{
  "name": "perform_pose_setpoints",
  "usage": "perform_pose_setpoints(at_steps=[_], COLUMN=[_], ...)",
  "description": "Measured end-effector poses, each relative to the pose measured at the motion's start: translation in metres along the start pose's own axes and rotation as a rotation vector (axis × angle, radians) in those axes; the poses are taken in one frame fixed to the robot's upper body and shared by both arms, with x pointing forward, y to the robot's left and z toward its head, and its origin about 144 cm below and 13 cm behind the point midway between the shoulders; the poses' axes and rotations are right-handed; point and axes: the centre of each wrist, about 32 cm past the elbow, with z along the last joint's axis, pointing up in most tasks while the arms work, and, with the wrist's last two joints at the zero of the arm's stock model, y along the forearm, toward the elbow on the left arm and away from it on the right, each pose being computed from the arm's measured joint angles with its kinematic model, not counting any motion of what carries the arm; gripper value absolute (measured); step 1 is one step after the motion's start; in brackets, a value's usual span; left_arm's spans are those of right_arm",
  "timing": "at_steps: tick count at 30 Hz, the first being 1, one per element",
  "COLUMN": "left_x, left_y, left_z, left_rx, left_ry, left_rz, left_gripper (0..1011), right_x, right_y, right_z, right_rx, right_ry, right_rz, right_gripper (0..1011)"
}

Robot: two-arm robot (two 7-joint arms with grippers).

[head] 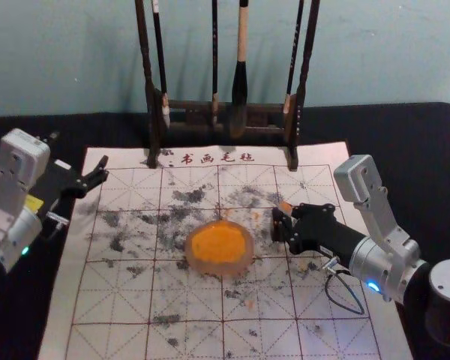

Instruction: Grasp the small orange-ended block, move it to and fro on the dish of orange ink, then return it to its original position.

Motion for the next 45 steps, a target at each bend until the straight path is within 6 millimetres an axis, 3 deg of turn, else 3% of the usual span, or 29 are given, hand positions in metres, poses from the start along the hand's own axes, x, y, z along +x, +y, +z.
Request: perform_pose_setpoints(at_steps=[2,22,30,45], left_x=[0.0,0.0,0.0,0.0], left_y=[0.0,0.0,0.0,0.0], left_z=[0.0,0.0,0.0,0.0], left_rx=[0.0,0.0,0.0,0.0], left_ry=[0.0,0.0,0.0,0.0], left_rz=[0.0,0.0,0.0,0.0], left_gripper=[1001,1001,1001,1001], right_x=[0.0,0.0001,0.0001,0.0001], right_y=[0.0,-0.0002,-0.0002,-0.0003], right_z=[-0.0001,0.0001,0.0001,0.0004], right_rx=[0.0,0.0,0.0,0.004], right_ry=[0.001,0.004,0.004,0.004], right_rz=[0.0,-0.001,-0.001,-0.002], right_gripper=[132,775,980,1002])
